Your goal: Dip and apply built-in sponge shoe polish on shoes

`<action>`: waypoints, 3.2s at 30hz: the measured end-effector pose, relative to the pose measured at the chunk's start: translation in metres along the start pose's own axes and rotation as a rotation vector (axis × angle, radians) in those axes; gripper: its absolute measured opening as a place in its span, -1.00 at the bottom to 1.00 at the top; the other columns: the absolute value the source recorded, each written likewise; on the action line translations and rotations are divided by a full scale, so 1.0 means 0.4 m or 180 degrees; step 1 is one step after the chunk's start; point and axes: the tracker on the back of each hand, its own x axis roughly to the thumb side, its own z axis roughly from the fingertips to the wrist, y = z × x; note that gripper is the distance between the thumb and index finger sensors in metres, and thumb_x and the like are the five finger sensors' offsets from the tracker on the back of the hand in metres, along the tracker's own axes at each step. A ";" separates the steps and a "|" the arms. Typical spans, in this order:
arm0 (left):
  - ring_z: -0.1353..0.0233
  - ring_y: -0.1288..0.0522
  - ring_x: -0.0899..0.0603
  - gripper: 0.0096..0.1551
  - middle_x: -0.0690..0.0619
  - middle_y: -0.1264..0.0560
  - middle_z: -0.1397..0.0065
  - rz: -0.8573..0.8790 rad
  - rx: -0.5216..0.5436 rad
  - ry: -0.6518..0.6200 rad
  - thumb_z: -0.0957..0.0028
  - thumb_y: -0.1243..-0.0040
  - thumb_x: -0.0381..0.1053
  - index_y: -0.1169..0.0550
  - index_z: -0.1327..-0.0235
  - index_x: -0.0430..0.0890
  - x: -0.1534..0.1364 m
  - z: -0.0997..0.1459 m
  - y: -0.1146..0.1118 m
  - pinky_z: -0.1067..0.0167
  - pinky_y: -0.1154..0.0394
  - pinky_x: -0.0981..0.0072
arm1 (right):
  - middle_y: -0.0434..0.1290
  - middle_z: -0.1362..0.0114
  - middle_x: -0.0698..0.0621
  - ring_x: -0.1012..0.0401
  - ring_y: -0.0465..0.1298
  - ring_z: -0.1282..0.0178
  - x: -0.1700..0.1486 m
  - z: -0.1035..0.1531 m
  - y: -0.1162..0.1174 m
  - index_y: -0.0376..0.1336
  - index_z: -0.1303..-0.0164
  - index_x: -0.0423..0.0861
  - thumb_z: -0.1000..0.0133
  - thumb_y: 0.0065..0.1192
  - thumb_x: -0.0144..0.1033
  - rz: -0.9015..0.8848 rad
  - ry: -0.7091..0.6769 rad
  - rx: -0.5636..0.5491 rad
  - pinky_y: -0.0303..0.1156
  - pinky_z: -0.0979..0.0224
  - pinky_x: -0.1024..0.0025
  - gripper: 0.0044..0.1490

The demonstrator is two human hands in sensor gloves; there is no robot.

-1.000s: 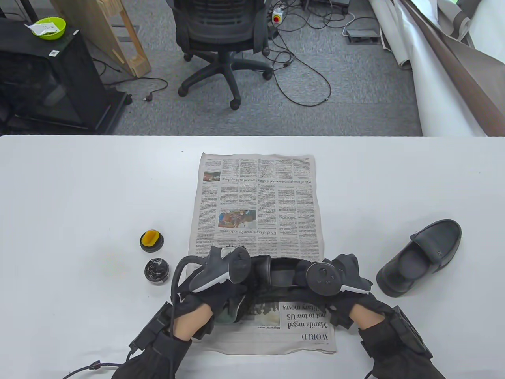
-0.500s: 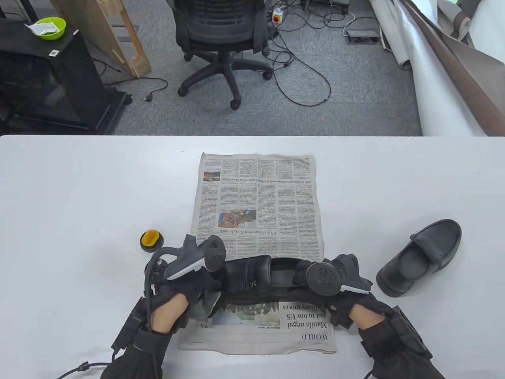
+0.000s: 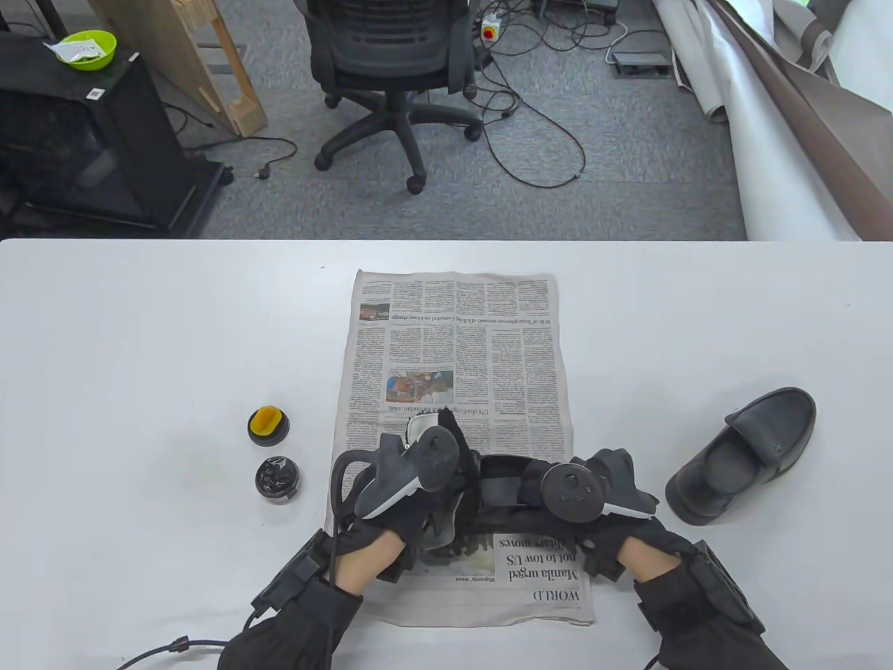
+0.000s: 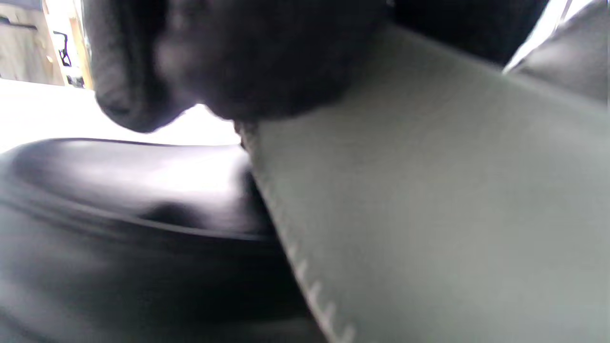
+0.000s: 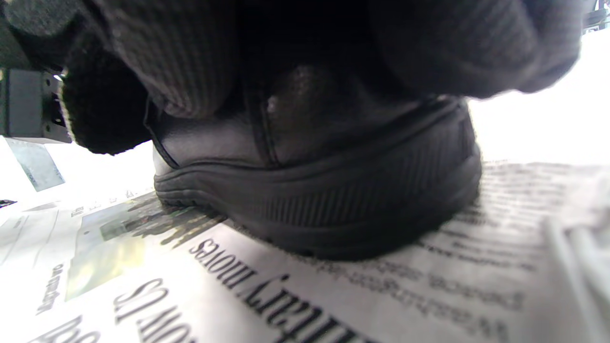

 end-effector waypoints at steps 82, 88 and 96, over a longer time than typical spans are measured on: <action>0.56 -0.67 0.12 -0.46 0.12 -0.73 0.25 -0.0477 -0.1132 0.0323 0.09 -0.37 0.21 -0.62 -0.16 0.10 -0.172 -0.124 0.022 0.03 -0.69 0.13 | 0.48 -0.15 0.04 0.12 0.58 0.39 -0.002 -0.001 0.000 0.53 0.26 0.05 0.18 0.37 0.17 -0.0072 0.0008 -0.0013 0.57 -0.09 0.09 -0.51; 0.55 -0.68 0.11 -0.46 0.11 -0.74 0.24 -0.0783 -0.1092 0.0583 0.07 -0.40 0.19 -0.62 -0.16 0.06 -0.207 -0.091 0.051 0.03 -0.69 0.12 | 0.48 -0.15 0.05 0.12 0.58 0.39 -0.001 0.000 0.001 0.53 0.26 0.05 0.18 0.37 0.17 -0.0062 0.0016 -0.0015 0.57 -0.09 0.09 -0.51; 0.53 -0.68 0.11 -0.43 0.12 -0.73 0.22 0.0486 -0.0431 -0.0515 0.08 -0.37 0.20 -0.57 -0.22 0.14 -0.023 -0.094 0.088 -0.01 -0.68 0.13 | 0.48 -0.15 0.05 0.12 0.58 0.39 -0.002 0.000 0.001 0.53 0.26 0.06 0.19 0.37 0.17 -0.0068 0.0017 -0.0018 0.57 -0.10 0.09 -0.51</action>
